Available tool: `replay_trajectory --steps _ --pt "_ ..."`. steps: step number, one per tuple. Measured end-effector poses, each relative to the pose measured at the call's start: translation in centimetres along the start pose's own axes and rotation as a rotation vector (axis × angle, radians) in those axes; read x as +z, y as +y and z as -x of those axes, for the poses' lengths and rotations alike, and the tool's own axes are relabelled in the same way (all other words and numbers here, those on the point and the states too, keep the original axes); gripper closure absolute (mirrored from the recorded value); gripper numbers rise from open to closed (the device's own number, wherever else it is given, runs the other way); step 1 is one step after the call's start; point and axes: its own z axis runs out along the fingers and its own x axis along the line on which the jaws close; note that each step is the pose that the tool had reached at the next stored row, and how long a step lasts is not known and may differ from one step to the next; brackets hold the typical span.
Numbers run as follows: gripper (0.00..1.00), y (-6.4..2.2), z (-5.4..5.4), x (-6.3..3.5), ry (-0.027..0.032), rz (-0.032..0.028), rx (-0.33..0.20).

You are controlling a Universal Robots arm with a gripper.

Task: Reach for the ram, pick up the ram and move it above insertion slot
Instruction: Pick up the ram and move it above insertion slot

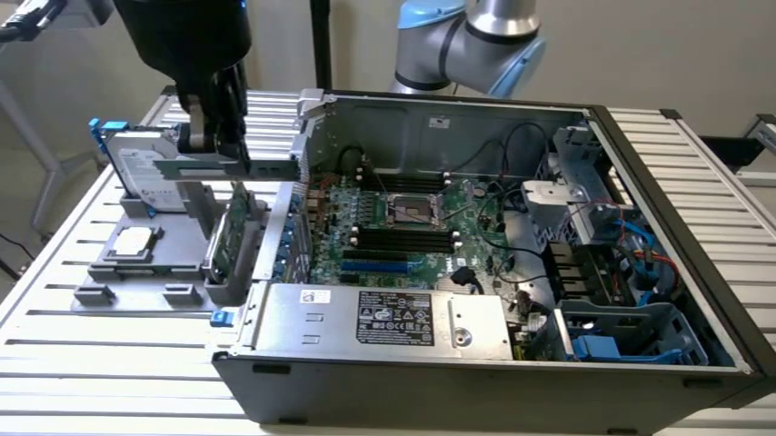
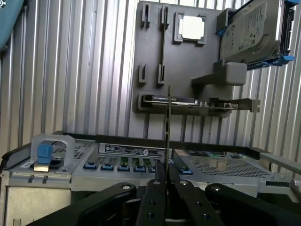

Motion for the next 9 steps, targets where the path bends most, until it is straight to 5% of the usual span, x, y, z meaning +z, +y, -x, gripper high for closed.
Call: replay_trajectory --steps 9 --pt "0.86 -4.04 -0.3 -0.05 -0.0095 -0.0007 0.0"
